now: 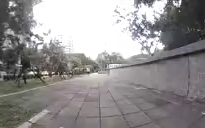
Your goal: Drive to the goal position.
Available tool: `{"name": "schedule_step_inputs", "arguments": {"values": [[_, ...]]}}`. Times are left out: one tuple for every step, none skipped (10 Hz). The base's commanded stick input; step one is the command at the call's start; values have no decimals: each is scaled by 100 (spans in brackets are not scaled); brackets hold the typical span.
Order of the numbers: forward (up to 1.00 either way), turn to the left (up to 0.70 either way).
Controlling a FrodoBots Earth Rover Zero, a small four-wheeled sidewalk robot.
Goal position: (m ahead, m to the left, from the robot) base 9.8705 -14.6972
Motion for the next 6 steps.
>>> {"name": "schedule_step_inputs", "arguments": {"values": [[70,0],[70,0],[70,0],[70,0],[70,0],[70,0]]}}
